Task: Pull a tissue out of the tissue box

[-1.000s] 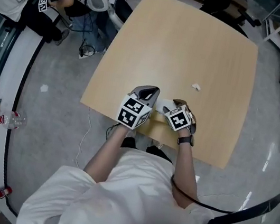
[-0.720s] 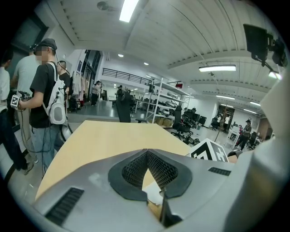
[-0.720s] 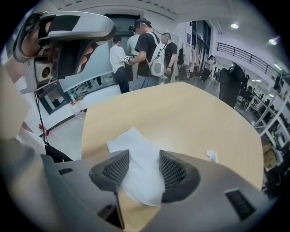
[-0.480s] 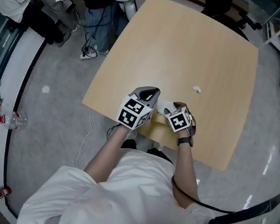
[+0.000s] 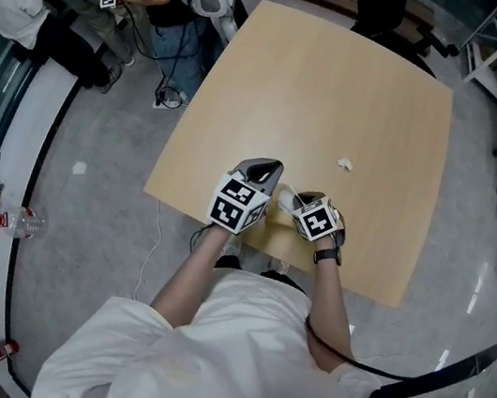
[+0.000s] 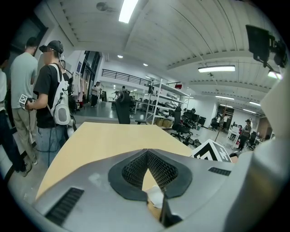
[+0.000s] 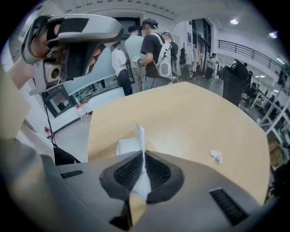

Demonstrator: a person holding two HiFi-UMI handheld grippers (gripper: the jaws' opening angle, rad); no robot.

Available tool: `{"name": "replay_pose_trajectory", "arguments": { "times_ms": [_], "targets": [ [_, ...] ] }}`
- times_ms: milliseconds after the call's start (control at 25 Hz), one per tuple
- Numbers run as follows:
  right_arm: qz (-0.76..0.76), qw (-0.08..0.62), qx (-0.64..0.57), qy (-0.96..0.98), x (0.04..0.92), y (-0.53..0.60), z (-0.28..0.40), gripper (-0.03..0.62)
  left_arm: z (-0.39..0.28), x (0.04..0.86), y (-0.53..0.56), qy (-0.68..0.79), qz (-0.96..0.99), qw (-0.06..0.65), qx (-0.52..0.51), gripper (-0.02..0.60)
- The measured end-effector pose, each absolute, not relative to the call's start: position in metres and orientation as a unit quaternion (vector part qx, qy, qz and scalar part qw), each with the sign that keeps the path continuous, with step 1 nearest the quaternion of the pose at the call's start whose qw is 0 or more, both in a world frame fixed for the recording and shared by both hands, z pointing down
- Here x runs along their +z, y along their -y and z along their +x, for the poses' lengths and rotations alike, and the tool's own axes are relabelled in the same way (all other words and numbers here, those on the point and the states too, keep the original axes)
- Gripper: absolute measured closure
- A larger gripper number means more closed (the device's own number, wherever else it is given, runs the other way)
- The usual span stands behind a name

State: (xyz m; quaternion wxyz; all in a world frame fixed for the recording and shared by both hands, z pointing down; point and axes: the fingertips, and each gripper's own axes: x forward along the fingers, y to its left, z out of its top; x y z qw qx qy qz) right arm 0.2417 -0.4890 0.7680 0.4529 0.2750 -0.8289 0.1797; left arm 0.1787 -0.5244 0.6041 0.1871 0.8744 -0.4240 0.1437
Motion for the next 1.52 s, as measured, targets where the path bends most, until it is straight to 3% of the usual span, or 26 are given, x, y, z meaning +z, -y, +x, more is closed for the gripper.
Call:
{"name": "replay_pose_trajectory", "arguments": {
  "times_ms": [480,880,1200,1520],
  "targets": [
    [0.328,0.353,0.149,0.863,0.681,0.537,0.244,0.58,0.173,0.575,0.549,0.442,0.876,0.166,0.105,0.58],
    [0.424,0.171,0.095,0.884,0.538,0.575,0.249,0.58,0.154,0.483,0.571,0.479,0.873,0.095,0.023,0.58],
    [0.473,0.071,0.019,0.878,0.442,0.566,0.238,0.58,0.147,0.422,0.561,0.484,0.874,0.036,-0.018,0.58],
    [0.504,0.006,-0.024,0.864,0.392,0.564,0.239,0.58,0.143,0.403,0.568,0.484,0.874,0.024,-0.042,0.58]
  ]
}}
